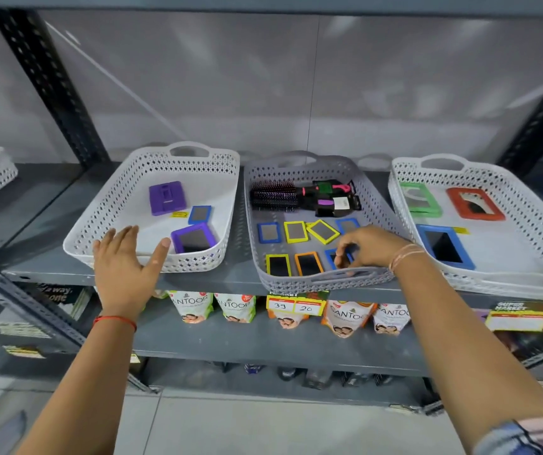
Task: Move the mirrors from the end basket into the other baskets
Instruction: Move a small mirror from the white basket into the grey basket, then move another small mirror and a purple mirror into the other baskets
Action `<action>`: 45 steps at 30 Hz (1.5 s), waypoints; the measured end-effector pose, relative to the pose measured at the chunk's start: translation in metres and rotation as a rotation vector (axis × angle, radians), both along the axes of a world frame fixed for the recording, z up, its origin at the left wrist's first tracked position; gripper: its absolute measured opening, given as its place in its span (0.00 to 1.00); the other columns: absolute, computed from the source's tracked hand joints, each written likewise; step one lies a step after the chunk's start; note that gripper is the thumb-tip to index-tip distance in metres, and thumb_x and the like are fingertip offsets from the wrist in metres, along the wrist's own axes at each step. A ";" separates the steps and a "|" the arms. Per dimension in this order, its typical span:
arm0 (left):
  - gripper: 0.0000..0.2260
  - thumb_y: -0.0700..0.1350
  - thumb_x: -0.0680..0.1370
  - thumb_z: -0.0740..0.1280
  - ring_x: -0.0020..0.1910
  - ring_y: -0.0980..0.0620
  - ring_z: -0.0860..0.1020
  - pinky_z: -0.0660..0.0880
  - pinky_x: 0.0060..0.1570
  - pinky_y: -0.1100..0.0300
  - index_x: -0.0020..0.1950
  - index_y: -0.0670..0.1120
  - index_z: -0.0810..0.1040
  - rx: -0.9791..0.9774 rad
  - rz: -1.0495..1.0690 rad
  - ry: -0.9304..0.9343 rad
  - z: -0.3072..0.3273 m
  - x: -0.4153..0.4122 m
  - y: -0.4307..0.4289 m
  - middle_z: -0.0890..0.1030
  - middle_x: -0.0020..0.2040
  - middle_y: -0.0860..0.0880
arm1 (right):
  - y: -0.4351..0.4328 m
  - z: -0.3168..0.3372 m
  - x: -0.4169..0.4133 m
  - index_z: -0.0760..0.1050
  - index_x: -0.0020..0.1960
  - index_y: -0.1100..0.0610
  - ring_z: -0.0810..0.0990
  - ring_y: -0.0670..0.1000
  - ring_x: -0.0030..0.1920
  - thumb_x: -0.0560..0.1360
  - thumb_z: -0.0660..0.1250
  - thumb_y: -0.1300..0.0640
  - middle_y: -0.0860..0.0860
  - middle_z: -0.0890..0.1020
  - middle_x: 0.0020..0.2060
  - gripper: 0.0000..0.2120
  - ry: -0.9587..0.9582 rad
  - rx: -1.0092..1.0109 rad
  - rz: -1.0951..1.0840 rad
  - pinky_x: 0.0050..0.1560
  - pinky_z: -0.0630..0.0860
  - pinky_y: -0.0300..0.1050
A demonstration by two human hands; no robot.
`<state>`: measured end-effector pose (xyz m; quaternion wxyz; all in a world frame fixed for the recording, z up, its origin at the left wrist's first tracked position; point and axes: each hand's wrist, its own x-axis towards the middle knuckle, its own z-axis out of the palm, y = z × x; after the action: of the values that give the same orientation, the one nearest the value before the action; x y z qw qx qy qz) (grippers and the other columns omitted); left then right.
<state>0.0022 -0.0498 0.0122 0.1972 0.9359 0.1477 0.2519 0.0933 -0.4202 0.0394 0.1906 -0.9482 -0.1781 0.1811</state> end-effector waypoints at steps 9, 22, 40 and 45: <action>0.39 0.66 0.68 0.51 0.70 0.38 0.61 0.50 0.71 0.44 0.64 0.36 0.69 -0.034 -0.008 -0.003 0.002 -0.001 -0.003 0.71 0.65 0.36 | 0.026 0.055 0.010 0.75 0.62 0.57 0.74 0.53 0.64 0.67 0.75 0.57 0.53 0.77 0.64 0.25 -0.190 0.028 0.029 0.61 0.67 0.40; 0.33 0.63 0.71 0.53 0.69 0.41 0.64 0.54 0.70 0.46 0.63 0.38 0.71 -0.051 -0.019 -0.037 -0.004 0.004 0.012 0.74 0.65 0.39 | 0.226 0.041 0.097 0.70 0.68 0.54 0.68 0.53 0.70 0.75 0.66 0.55 0.52 0.70 0.70 0.21 -0.170 0.015 0.452 0.72 0.62 0.45; 0.29 0.60 0.72 0.56 0.68 0.43 0.67 0.55 0.70 0.49 0.62 0.39 0.74 -0.069 0.034 -0.081 -0.006 0.009 0.010 0.76 0.63 0.40 | 0.271 0.011 0.134 0.77 0.60 0.63 0.78 0.58 0.56 0.78 0.60 0.55 0.59 0.80 0.57 0.16 -0.141 -0.306 0.568 0.63 0.72 0.48; 0.29 0.60 0.72 0.56 0.68 0.42 0.67 0.56 0.70 0.48 0.62 0.39 0.74 -0.067 0.038 -0.073 -0.005 0.009 0.010 0.76 0.63 0.40 | 0.272 0.016 0.135 0.57 0.75 0.54 0.73 0.60 0.63 0.74 0.67 0.64 0.58 0.75 0.64 0.33 -0.046 -0.357 0.575 0.63 0.71 0.48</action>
<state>0.0110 -0.0399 0.0075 0.2290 0.9160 0.1663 0.2844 0.2286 -0.1480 0.0555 -0.0414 -0.8815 -0.4078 0.2345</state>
